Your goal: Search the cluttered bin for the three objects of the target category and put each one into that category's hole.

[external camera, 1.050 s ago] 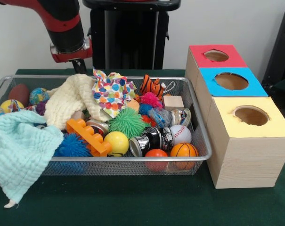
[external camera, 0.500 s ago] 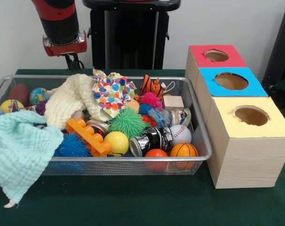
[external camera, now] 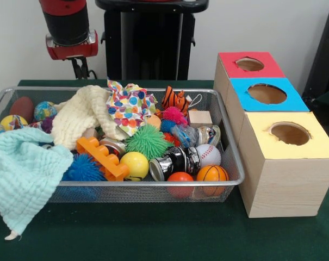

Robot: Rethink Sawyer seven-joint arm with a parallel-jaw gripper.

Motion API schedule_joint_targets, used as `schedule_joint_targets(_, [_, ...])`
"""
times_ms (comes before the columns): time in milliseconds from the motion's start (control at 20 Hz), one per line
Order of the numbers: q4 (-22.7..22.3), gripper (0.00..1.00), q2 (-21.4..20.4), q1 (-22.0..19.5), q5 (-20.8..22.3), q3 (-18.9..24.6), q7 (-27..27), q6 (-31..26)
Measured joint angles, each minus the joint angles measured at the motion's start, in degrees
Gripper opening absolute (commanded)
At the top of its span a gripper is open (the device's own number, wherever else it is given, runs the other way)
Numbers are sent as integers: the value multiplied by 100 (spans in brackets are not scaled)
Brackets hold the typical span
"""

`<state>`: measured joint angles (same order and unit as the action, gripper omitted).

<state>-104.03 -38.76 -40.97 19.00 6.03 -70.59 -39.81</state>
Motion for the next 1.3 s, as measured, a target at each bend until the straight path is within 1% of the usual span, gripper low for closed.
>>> schedule_joint_targets(250, [0,0,-173,107,0,3,0,-200])
schedule_joint_targets(300, [0,0,-261,155,1,11,0,-340])
schedule_joint_targets(650, [8,0,-546,278,1,97,0,-845])
schedule_joint_targets(850, [8,0,-704,309,0,165,0,-984])
schedule_joint_targets(1000, [8,0,-777,308,-1,189,0,-984])
schedule_joint_targets(1300, [8,0,-821,306,-5,231,0,-984])
